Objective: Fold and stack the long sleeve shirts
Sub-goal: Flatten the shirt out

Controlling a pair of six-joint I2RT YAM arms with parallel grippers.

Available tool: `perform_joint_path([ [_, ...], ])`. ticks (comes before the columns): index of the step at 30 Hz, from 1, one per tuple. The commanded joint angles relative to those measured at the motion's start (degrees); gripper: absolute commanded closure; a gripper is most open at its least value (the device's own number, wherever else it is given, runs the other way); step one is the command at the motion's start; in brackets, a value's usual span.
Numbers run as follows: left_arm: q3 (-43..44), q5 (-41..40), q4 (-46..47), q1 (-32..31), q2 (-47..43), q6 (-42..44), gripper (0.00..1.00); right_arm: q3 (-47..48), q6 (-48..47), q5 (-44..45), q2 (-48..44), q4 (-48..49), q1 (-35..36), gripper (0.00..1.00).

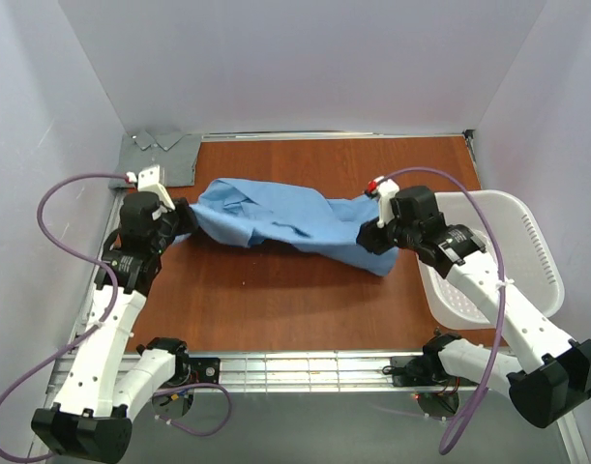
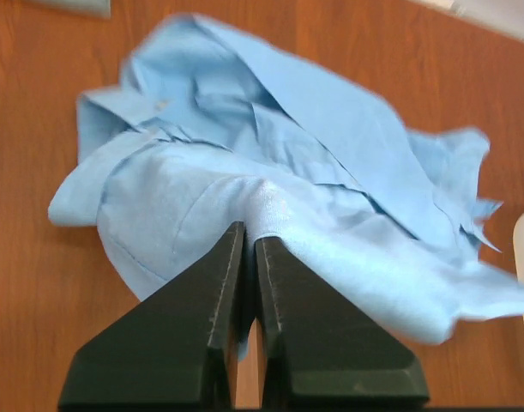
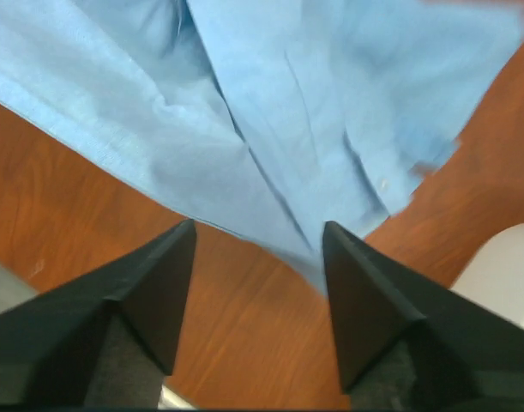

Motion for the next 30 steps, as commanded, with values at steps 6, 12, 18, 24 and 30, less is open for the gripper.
perform_joint_path([
  [6, -7.85, 2.43, -12.23, 0.29, -6.29, -9.19, 1.00, -7.19, 7.62, -13.18, -5.37, -7.19, -0.12, 0.41],
  [12, -7.15, 1.89, -11.53, 0.29, -5.00, -7.70, 1.00, -9.74, 4.81, -15.21, -3.63, -6.75, 2.25, 0.39],
  [18, -6.54, 1.99, -10.30, 0.29, -3.59, -8.66, 1.00, -7.28, 6.47, -1.77, 3.83, -6.66, 16.56, 0.33],
  [24, -4.69, 1.28, -10.30, 0.29, -2.00, -8.75, 1.00, -6.76, 9.46, 11.41, 12.79, -6.13, 28.96, 0.30],
  [30, -3.02, -0.82, -9.95, 0.29, -0.86, -8.66, 1.00, -5.70, 12.45, 22.04, 22.38, -5.52, 34.95, 0.32],
])
